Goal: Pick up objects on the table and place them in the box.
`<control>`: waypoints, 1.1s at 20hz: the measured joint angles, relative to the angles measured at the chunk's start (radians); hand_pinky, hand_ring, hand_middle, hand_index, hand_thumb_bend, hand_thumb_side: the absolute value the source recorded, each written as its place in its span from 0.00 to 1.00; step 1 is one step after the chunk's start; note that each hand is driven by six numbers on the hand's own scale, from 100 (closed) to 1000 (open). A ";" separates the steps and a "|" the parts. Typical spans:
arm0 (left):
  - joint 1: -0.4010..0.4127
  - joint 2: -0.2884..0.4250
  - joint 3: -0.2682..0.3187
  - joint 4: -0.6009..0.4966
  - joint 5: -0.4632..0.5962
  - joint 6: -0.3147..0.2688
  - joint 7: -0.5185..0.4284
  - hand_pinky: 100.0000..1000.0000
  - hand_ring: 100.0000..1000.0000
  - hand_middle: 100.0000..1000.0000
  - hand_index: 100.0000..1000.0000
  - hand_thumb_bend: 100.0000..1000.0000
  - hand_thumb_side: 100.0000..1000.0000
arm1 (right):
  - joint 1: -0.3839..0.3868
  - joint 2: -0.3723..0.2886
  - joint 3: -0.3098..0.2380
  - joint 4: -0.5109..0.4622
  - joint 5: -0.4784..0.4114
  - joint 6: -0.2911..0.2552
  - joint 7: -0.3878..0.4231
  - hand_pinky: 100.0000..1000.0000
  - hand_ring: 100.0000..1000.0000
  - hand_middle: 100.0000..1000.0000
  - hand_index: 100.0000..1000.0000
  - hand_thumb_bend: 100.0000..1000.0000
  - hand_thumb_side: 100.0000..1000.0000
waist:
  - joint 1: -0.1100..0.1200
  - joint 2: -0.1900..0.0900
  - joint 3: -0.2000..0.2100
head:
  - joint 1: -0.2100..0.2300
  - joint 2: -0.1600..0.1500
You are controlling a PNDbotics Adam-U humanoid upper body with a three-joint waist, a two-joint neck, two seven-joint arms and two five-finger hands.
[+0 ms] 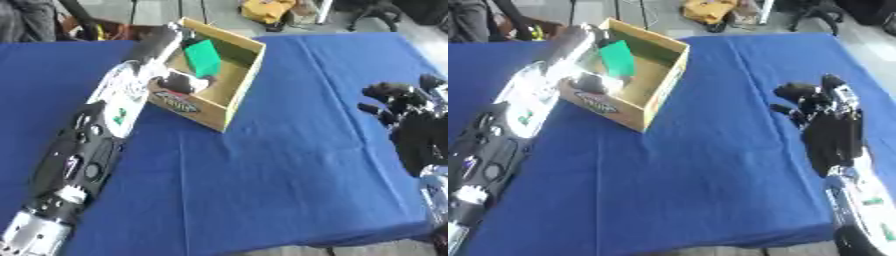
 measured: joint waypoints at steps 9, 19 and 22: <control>-0.079 0.023 0.065 0.182 -0.314 0.019 -0.104 0.56 0.45 0.35 0.65 0.40 0.46 | -0.011 0.005 0.013 0.000 -0.007 0.008 0.017 0.75 0.82 0.64 0.65 0.00 0.95 | 0.014 0.006 -0.067 | 0.045 -0.013; -0.079 0.029 0.087 0.197 -0.362 0.036 -0.152 0.71 0.71 0.69 0.78 0.63 0.99 | -0.010 0.005 0.014 0.000 -0.007 0.008 0.018 0.75 0.82 0.64 0.65 0.00 0.94 | 0.023 0.002 -0.072 | 0.045 -0.013; -0.079 0.031 0.087 0.197 -0.359 0.034 -0.151 0.75 0.76 0.76 0.80 0.62 1.00 | -0.010 0.005 0.014 0.000 -0.008 0.008 0.018 0.75 0.82 0.64 0.65 0.00 0.95 | 0.023 0.000 -0.072 | 0.045 -0.013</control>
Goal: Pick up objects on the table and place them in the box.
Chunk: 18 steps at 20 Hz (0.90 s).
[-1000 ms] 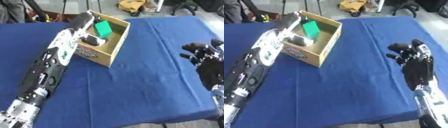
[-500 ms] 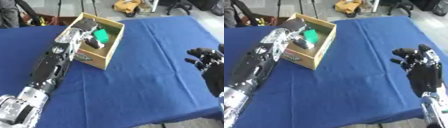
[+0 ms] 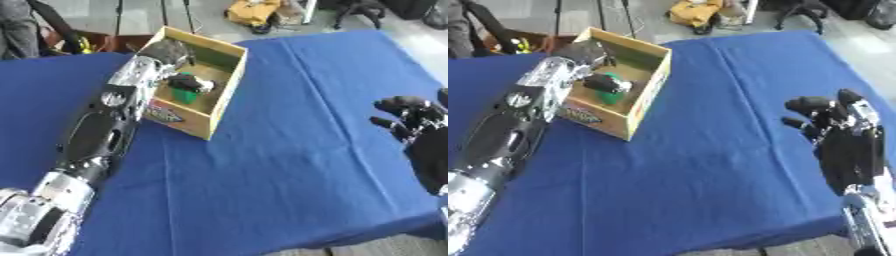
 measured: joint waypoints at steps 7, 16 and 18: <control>0.029 0.008 0.005 -0.083 0.115 -0.013 0.058 0.74 0.58 0.49 0.65 0.51 0.94 | 0.005 0.000 -0.001 0.000 0.000 -0.001 -0.001 0.75 0.82 0.64 0.65 0.00 0.95 | -0.001 -0.002 0.017 | -0.004 0.000; 0.223 0.116 -0.026 -0.586 0.517 0.015 0.132 0.69 0.47 0.40 0.60 0.46 0.80 | 0.024 0.000 -0.016 0.005 0.001 -0.006 -0.014 0.75 0.82 0.64 0.65 0.00 0.95 | -0.007 -0.018 0.090 | -0.039 0.000; 0.293 0.146 -0.026 -0.712 0.629 0.042 0.155 0.69 0.47 0.39 0.60 0.45 0.80 | 0.031 0.000 -0.021 0.006 0.003 -0.009 -0.019 0.75 0.82 0.64 0.65 0.00 0.95 | -0.009 -0.021 0.108 | -0.047 0.000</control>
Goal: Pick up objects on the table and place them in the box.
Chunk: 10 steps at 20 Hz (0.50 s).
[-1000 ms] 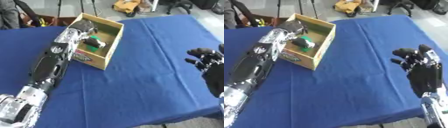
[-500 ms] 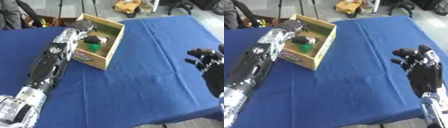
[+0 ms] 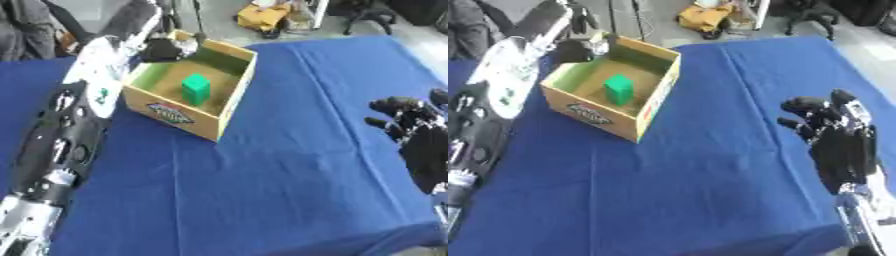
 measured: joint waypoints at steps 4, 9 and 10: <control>0.160 0.049 0.000 -0.200 0.216 0.054 0.040 0.71 0.46 0.39 0.61 0.39 0.85 | 0.012 0.000 -0.008 0.001 0.007 -0.004 -0.008 0.75 0.82 0.64 0.65 0.00 0.95 | -0.001 -0.006 0.026 | -0.010 0.000; 0.338 0.067 0.012 -0.320 0.457 0.052 0.055 0.75 0.47 0.40 0.62 0.30 0.91 | 0.027 0.000 -0.019 0.004 0.014 -0.009 -0.018 0.75 0.82 0.64 0.65 0.00 0.95 | -0.004 -0.012 0.050 | -0.016 0.001; 0.372 0.067 0.016 -0.329 0.506 0.041 0.058 0.75 0.47 0.40 0.62 0.30 0.92 | 0.027 0.000 -0.020 0.004 0.016 -0.009 -0.018 0.75 0.82 0.64 0.65 0.00 0.95 | -0.004 -0.013 0.053 | -0.016 0.001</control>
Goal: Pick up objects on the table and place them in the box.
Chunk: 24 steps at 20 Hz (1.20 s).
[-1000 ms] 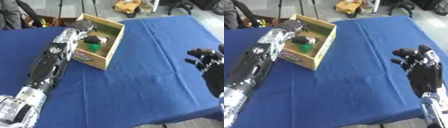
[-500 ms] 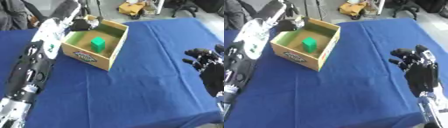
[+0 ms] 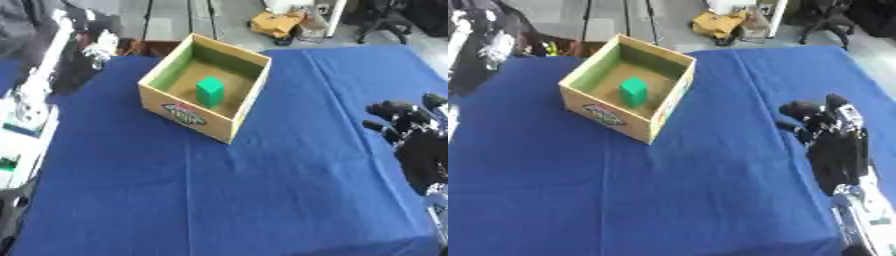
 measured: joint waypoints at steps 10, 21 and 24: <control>0.163 -0.005 0.058 -0.008 0.226 -0.027 0.009 0.76 0.47 0.40 0.62 0.27 0.98 | 0.018 0.002 -0.009 0.002 0.011 -0.008 -0.008 0.75 0.82 0.64 0.65 0.00 0.96 | -0.009 -0.008 0.026 | -0.004 0.009; 0.224 -0.055 0.092 -0.008 0.230 -0.011 0.034 0.76 0.46 0.40 0.62 0.26 1.00 | 0.020 0.009 -0.012 0.002 0.015 -0.005 -0.014 0.75 0.81 0.63 0.65 0.00 0.96 | -0.012 -0.011 0.037 | -0.005 0.023; 0.227 -0.063 0.095 -0.008 0.229 -0.009 0.036 0.76 0.46 0.40 0.62 0.26 1.00 | 0.022 0.009 -0.012 0.002 0.016 -0.006 -0.015 0.75 0.81 0.63 0.65 0.00 0.96 | -0.012 -0.011 0.037 | 0.001 0.023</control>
